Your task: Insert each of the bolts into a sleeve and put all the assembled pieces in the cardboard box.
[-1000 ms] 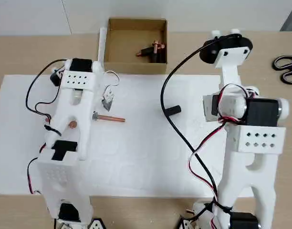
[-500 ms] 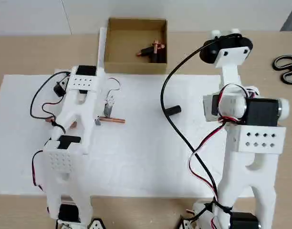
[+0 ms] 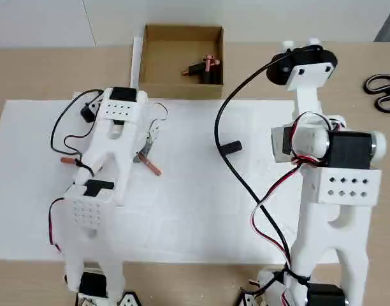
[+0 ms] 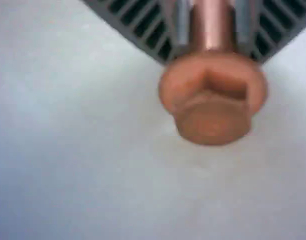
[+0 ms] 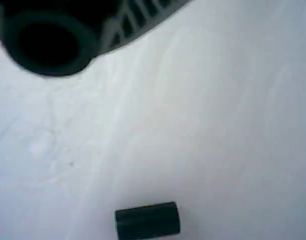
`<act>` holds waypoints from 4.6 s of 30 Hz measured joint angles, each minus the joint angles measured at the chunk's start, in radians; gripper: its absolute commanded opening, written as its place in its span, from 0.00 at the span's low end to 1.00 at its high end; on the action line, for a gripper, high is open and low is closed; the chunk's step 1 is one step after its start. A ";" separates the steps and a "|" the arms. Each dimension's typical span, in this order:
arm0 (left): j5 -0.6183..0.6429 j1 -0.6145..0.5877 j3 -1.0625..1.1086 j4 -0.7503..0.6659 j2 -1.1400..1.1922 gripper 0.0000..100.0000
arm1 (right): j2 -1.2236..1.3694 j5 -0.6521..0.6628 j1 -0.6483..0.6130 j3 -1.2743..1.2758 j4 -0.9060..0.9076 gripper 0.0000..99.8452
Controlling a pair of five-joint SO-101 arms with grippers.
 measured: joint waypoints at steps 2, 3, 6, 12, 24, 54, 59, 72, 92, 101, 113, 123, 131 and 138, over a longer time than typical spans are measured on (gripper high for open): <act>-0.084 0.017 -0.063 0.052 0.011 0.01 | 0.000 0.000 0.000 0.000 0.000 0.00; -0.141 0.028 -0.100 0.083 0.014 0.01 | 0.000 0.000 0.000 0.000 0.000 0.00; -0.353 0.077 -0.229 0.098 0.018 0.01 | 0.000 0.000 0.000 0.000 0.000 0.00; -0.575 0.095 -0.319 0.112 -0.107 0.01 | -0.037 0.000 0.002 0.000 0.000 0.00; -0.598 0.232 0.020 0.115 -0.792 0.01 | -0.606 0.000 0.000 0.245 0.000 0.00; -0.646 0.407 1.194 -0.928 -1.573 0.01 | -1.040 -0.183 -0.474 1.356 -0.845 0.00; -0.638 0.457 1.232 -0.930 -1.573 0.01 | -1.042 -0.265 -0.508 1.366 -0.845 0.00; -0.585 0.471 1.249 -0.930 -1.573 0.01 | -1.043 -0.302 -0.512 1.373 -0.845 0.00; -0.549 0.511 1.286 -0.936 -1.583 0.01 | -1.105 -0.302 -0.514 1.376 -0.853 0.00; -0.549 0.517 1.316 -0.937 -1.583 0.01 | -1.112 -0.302 -0.514 1.376 -0.853 0.00; -0.664 0.520 1.316 -0.899 -1.585 0.01 | -1.112 -0.302 -0.519 1.376 -0.853 0.00; -0.678 0.525 1.316 -0.835 -1.590 0.01 | -1.112 -0.302 -0.519 1.376 -0.853 0.00; -0.681 0.562 1.315 -0.804 -1.590 0.01 | -1.114 -0.302 -0.519 1.376 -0.853 0.00; -0.681 0.546 1.313 -0.778 -1.591 0.24 | -1.117 -0.302 -0.519 1.378 -0.853 0.00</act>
